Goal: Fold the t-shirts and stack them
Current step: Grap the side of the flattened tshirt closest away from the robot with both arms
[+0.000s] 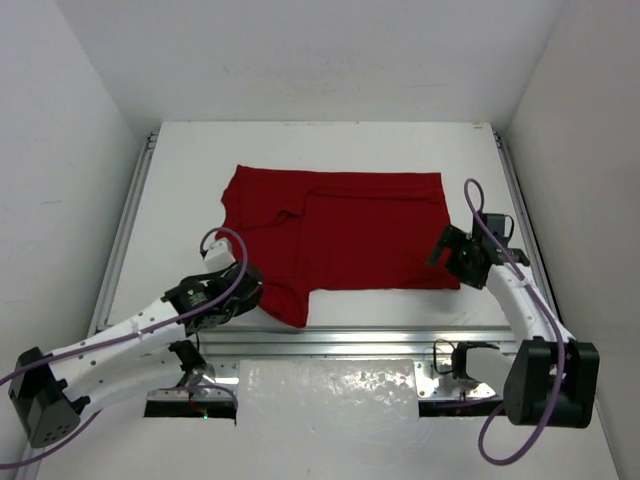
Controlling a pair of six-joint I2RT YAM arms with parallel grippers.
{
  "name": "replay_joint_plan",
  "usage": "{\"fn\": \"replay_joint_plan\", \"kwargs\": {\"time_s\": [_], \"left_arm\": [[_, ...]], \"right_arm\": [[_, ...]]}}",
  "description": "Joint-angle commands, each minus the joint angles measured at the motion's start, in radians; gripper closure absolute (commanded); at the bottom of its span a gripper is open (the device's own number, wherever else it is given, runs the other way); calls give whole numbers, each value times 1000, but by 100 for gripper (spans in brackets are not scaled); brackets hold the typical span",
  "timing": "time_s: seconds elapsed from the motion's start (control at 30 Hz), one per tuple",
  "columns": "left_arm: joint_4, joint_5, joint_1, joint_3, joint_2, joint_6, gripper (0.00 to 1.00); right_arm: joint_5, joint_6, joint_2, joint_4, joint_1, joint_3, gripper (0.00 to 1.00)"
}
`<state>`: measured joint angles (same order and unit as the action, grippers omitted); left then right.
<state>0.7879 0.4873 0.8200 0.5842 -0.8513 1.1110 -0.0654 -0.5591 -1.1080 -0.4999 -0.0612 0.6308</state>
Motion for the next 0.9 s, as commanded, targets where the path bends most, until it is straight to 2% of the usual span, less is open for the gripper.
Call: {"fn": "replay_joint_plan", "kwargs": {"time_s": [0.0, 0.3, 0.37, 0.47, 0.87], "left_arm": [[11, -21, 10, 54, 64, -57, 100], [-61, -84, 10, 9, 164, -79, 100], [-76, -96, 10, -1, 188, -94, 100], [-69, -87, 11, 2, 228, -108, 100], [-61, -96, 11, 11, 235, -114, 100]], "right_arm": [[81, -50, -7, 55, -48, -14, 5], [174, -120, -24, 75, -75, -108, 22], [170, -122, -33, 106, -74, -118, 32], [177, -114, -58, 155, -74, -120, 40], [236, -99, -141, 156, -77, -102, 47]]}}
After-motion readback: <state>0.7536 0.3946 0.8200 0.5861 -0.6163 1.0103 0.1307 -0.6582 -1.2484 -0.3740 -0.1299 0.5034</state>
